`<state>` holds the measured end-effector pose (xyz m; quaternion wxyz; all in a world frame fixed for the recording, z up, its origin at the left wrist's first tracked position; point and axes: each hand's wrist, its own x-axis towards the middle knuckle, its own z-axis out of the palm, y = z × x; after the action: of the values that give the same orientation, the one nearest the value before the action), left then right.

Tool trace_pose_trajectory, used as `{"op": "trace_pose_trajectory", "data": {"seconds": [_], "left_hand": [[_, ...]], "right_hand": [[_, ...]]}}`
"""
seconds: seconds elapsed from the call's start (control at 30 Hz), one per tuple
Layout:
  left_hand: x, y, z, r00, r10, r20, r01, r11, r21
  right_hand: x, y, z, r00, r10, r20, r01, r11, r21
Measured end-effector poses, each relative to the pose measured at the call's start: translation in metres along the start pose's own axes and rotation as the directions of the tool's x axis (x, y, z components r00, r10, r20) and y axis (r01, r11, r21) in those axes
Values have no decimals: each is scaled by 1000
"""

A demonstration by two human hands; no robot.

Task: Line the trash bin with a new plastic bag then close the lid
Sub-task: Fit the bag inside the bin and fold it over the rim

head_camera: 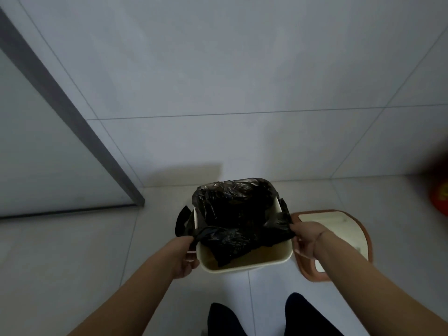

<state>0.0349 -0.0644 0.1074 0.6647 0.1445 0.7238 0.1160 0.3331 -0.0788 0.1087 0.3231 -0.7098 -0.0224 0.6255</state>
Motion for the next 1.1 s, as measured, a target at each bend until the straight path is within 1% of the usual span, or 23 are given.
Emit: {"op": "trace_pose_trajectory", "data": {"seconds": [0.07, 0.17, 0.23, 0.33, 0.43, 0.53, 0.6, 0.63, 0.67, 0.7, 0.73, 0.77, 0.8, 0.83, 0.87, 0.9, 0.93, 0.97, 1.0, 1.03, 1.07, 1.1], "left_hand": [[-1, -6, 5, 999, 10, -41, -12, 999, -31], [-5, -16, 13, 992, 60, -110, -73, 991, -114], [-7, -24, 19, 985, 88, -148, -112, 981, -160], [-5, -35, 25, 977, 98, -191, -154, 940, -305], [1, -43, 32, 972, 118, -203, -195, 886, -420], [7, -52, 37, 964, 169, -206, -242, 880, -408], [7, -55, 36, 958, 209, -195, -267, 898, -350], [5, -56, 35, 947, 255, -198, -306, 903, -301], [2, -56, 33, 916, 328, -231, -378, 899, -222], [-1, -56, 30, 847, 430, -312, -475, 877, -80], [-4, -57, 26, 721, 570, -393, -568, 812, 136], [-8, -56, 20, 553, 737, -388, -625, 675, 391], [-14, -55, 13, 379, 886, -266, -641, 459, 616], [-19, -52, 8, 254, 966, -57, -622, 208, 755], [-24, -48, 3, 194, 966, 172, -576, -29, 817], [-27, -44, -1, 177, 918, 356, -507, -225, 832], [-29, -39, -5, 187, 856, 482, -420, -374, 827], [-29, -36, -7, 223, 797, 561, -337, -477, 812], [-31, -33, -7, 273, 748, 605, -272, -543, 794], [-32, -29, -7, 338, 698, 631, -235, -586, 775], [-31, -27, -6, 379, 660, 649, -234, -610, 757], [-27, -25, -7, 403, 643, 651, -248, -608, 754]], "right_hand": [[0, 7, 2, 1000, -2, 7, 1, 993, 118], [-3, 14, -2, 999, -39, 22, 29, 941, 337], [-6, 22, -5, 997, -63, 53, 36, 911, 411], [-4, 33, -9, 992, -82, 94, 23, 864, 503], [-1, 35, -13, 990, -94, 106, 24, 847, 532], [-6, 42, -14, 990, -68, 126, -1, 877, 481], [-10, 44, -15, 988, -38, 151, -19, 932, 363], [-12, 43, -16, 990, -36, 138, -2, 963, 268], [-15, 40, -17, 993, -78, 91, 65, 988, 141], [-18, 35, -19, 983, -185, 15, 186, 981, -58], [-20, 29, -21, 924, -375, -69, 337, 888, -314], [-23, 21, -23, 792, -608, -60, 477, 677, -561], [-30, 12, -23, 633, -769, 89, 588, 402, -702], [-35, 4, -23, 513, -798, 315, 668, 141, -731], [-39, -1, -21, 477, -708, 521, 707, -43, -706], [-42, -4, -19, 493, -565, 662, 707, -184, -683], [-42, -5, -16, 526, -428, 735, 672, -322, -667], [-39, -3, -16, 555, -337, 760, 615, -449, -648], [-37, 0, -16, 576, -290, 765, 552, -552, -625], [-34, 3, -17, 583, -276, 764, 498, -621, -605], [-31, 6, -18, 574, -284, 768, 473, -650, -594], [-29, 8, -20, 552, -307, 775, 471, -651, -594]]}}
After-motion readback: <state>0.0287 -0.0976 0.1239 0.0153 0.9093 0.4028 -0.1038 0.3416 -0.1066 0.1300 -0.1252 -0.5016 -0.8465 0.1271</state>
